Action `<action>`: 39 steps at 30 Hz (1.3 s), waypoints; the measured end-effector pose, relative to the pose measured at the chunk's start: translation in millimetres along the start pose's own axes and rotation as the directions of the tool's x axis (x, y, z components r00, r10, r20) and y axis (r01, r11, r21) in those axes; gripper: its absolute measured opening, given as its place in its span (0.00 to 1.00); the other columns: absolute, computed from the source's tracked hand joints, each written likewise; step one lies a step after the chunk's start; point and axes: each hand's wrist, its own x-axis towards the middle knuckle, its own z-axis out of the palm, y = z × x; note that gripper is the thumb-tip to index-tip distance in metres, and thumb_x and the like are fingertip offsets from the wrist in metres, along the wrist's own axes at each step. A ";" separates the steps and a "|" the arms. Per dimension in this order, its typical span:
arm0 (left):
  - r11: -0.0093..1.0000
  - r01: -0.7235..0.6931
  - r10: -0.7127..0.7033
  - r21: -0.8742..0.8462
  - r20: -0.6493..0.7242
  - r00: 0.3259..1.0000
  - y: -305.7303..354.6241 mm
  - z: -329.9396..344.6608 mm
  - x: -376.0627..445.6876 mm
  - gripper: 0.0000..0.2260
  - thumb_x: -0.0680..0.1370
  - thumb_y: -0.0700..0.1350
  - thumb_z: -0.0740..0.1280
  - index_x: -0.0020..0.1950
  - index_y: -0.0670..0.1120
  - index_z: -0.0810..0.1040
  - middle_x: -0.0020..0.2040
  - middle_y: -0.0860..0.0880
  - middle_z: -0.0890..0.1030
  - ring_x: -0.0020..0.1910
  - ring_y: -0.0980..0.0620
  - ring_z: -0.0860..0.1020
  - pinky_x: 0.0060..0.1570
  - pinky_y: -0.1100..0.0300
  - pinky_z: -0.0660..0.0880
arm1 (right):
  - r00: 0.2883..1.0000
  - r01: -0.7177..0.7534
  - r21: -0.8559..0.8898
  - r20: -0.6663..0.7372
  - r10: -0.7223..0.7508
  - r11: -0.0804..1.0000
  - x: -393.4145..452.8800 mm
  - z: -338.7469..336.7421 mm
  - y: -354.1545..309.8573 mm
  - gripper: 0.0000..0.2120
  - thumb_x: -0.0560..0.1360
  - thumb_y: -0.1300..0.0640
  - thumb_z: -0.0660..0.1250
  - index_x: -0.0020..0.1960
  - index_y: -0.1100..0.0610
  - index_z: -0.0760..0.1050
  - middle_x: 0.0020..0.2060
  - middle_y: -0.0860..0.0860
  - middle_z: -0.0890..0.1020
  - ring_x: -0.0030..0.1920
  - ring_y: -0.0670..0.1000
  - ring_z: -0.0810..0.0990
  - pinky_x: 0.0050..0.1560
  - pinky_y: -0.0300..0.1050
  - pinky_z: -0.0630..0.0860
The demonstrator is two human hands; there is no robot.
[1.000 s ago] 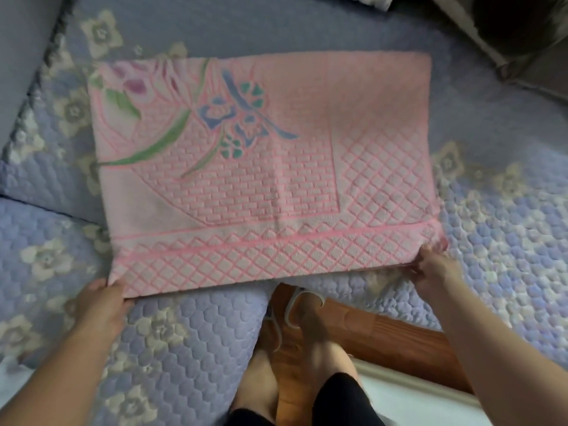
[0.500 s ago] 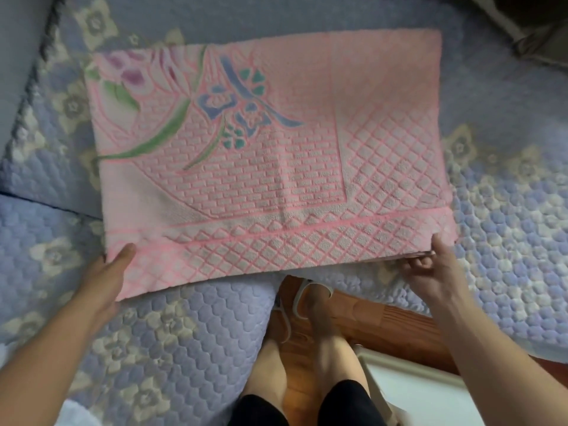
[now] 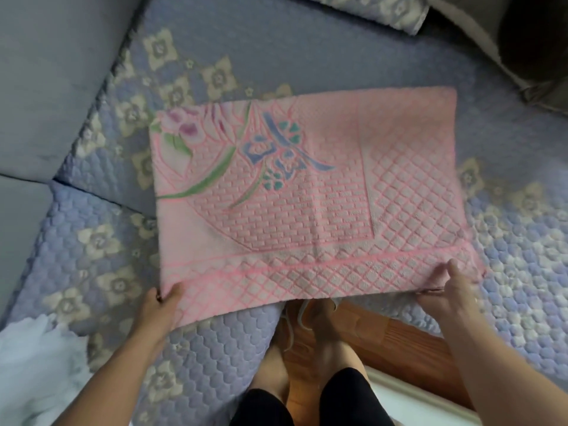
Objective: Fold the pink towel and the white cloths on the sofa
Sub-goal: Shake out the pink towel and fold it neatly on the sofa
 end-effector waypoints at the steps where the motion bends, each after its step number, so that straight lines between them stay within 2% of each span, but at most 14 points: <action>1: 0.997 0.039 -0.034 -0.070 0.061 0.998 -10.8 1.1 6.2 0.27 0.70 0.61 0.75 0.60 0.46 0.75 0.55 0.46 0.83 0.52 0.43 0.83 0.52 0.43 0.81 | 1.000 0.016 0.011 0.007 -0.016 1.000 -1.4 1.5 -0.6 0.20 0.76 0.46 0.71 0.63 0.56 0.73 0.57 0.60 0.79 0.50 0.62 0.79 0.63 0.69 0.71; 4: 0.998 0.055 -0.052 -0.041 0.063 0.997 -20.1 0.8 11.3 0.29 0.66 0.60 0.74 0.64 0.49 0.77 0.55 0.46 0.84 0.52 0.43 0.83 0.50 0.44 0.81 | 0.990 0.126 -0.006 0.069 -0.125 0.992 -6.8 0.4 -7.9 0.31 0.67 0.58 0.77 0.68 0.54 0.73 0.62 0.57 0.81 0.58 0.59 0.83 0.63 0.62 0.77; 9: 0.904 0.023 0.072 0.426 -0.205 0.976 3.3 9.5 -14.4 0.14 0.75 0.46 0.68 0.60 0.44 0.78 0.56 0.38 0.82 0.53 0.36 0.79 0.53 0.46 0.77 | 0.864 0.493 -0.201 0.226 -0.449 0.847 -72.8 27.3 -0.5 0.25 0.72 0.67 0.67 0.68 0.56 0.73 0.56 0.49 0.81 0.50 0.45 0.83 0.42 0.35 0.79; 12: 0.977 -0.059 0.090 -0.205 0.143 0.986 61.3 19.3 -76.1 0.19 0.71 0.52 0.75 0.60 0.49 0.80 0.58 0.45 0.83 0.57 0.44 0.81 0.58 0.50 0.76 | 0.673 0.730 -0.324 0.493 -0.551 0.601 -143.8 57.7 30.1 0.19 0.72 0.74 0.65 0.55 0.54 0.77 0.45 0.47 0.85 0.44 0.44 0.84 0.38 0.36 0.80; 14: 0.806 0.056 0.219 -0.590 0.384 0.897 100.1 15.7 -120.1 0.24 0.72 0.56 0.72 0.65 0.47 0.78 0.62 0.44 0.82 0.63 0.44 0.80 0.63 0.48 0.74 | 0.587 0.795 -0.390 0.689 -0.425 0.465 -174.8 80.3 71.8 0.14 0.74 0.73 0.64 0.46 0.55 0.80 0.33 0.50 0.84 0.33 0.47 0.84 0.33 0.39 0.80; 17: 0.665 0.110 0.401 -0.739 0.477 0.782 129.5 -11.8 -143.9 0.38 0.69 0.64 0.75 0.75 0.50 0.70 0.67 0.44 0.79 0.66 0.44 0.78 0.65 0.42 0.72 | 0.280 0.944 -0.245 0.949 -0.144 0.220 -185.1 112.0 142.0 0.15 0.77 0.59 0.70 0.63 0.52 0.78 0.58 0.47 0.82 0.59 0.50 0.81 0.57 0.50 0.78; 19: 0.673 0.092 0.387 -0.734 0.455 0.802 120.7 -32.0 -129.1 0.41 0.66 0.65 0.77 0.74 0.50 0.70 0.62 0.43 0.82 0.57 0.44 0.82 0.55 0.44 0.78 | -0.004 1.000 0.006 0.991 0.133 -0.019 -171.7 130.8 193.1 0.20 0.77 0.53 0.71 0.66 0.56 0.76 0.70 0.52 0.75 0.70 0.54 0.72 0.69 0.54 0.70; 21: 0.766 0.127 0.168 -0.630 0.387 0.907 97.3 -35.6 -97.3 0.40 0.63 0.61 0.81 0.69 0.46 0.75 0.55 0.41 0.84 0.46 0.45 0.84 0.42 0.51 0.81 | -0.117 0.972 0.181 0.928 0.355 -0.152 -161.5 142.1 238.0 0.23 0.75 0.51 0.72 0.65 0.63 0.77 0.68 0.58 0.76 0.71 0.55 0.70 0.71 0.54 0.68; 23: 0.831 0.169 -0.028 -0.530 0.263 0.964 61.9 -28.3 -61.6 0.32 0.63 0.51 0.79 0.64 0.45 0.79 0.51 0.40 0.85 0.43 0.42 0.85 0.36 0.51 0.81 | -0.100 0.947 0.247 0.836 0.539 -0.207 -146.3 146.5 261.8 0.26 0.77 0.48 0.72 0.69 0.61 0.74 0.70 0.58 0.75 0.73 0.54 0.68 0.73 0.53 0.67; 25: 0.890 0.169 -0.107 -0.424 0.164 0.981 30.7 -20.9 -34.9 0.28 0.62 0.48 0.74 0.61 0.43 0.81 0.52 0.39 0.85 0.47 0.39 0.84 0.45 0.43 0.82 | 0.150 0.931 0.103 0.767 0.624 -0.350 -139.0 158.3 252.0 0.28 0.79 0.44 0.69 0.75 0.51 0.68 0.78 0.50 0.65 0.77 0.51 0.62 0.77 0.51 0.62; 27: 0.896 0.164 -0.125 -0.413 0.121 0.985 13.3 -17.2 -22.7 0.25 0.66 0.44 0.76 0.61 0.39 0.80 0.55 0.40 0.83 0.52 0.41 0.82 0.54 0.48 0.78 | 0.271 0.877 0.013 0.813 0.516 -0.480 -133.0 179.0 223.7 0.25 0.80 0.48 0.67 0.74 0.49 0.67 0.77 0.49 0.64 0.76 0.52 0.64 0.77 0.52 0.62; 33: 0.892 0.079 -0.044 -0.445 0.088 0.995 -2.6 -10.4 -25.9 0.15 0.70 0.42 0.77 0.55 0.46 0.80 0.48 0.49 0.85 0.47 0.49 0.84 0.48 0.51 0.82 | 0.246 0.589 0.199 0.879 0.408 -0.783 -129.6 317.9 164.2 0.29 0.77 0.55 0.69 0.76 0.57 0.66 0.76 0.60 0.65 0.75 0.63 0.63 0.74 0.55 0.62; 37: 0.911 0.024 -0.023 -0.412 0.008 1.000 -13.1 1.5 -23.3 0.16 0.72 0.45 0.74 0.59 0.51 0.79 0.51 0.54 0.84 0.49 0.54 0.84 0.47 0.52 0.81 | 0.181 0.528 0.259 0.896 0.406 -0.809 -134.8 416.9 209.5 0.33 0.79 0.48 0.66 0.80 0.54 0.59 0.78 0.56 0.62 0.78 0.60 0.59 0.77 0.55 0.59; 39: 0.911 0.017 -0.015 -0.412 0.008 1.000 -19.6 6.3 -17.5 0.19 0.70 0.49 0.74 0.60 0.54 0.79 0.52 0.56 0.85 0.50 0.57 0.84 0.49 0.50 0.82 | 0.217 0.568 0.226 0.886 0.409 -0.791 -130.7 452.0 240.5 0.35 0.79 0.44 0.66 0.80 0.54 0.57 0.77 0.56 0.64 0.77 0.61 0.61 0.75 0.57 0.62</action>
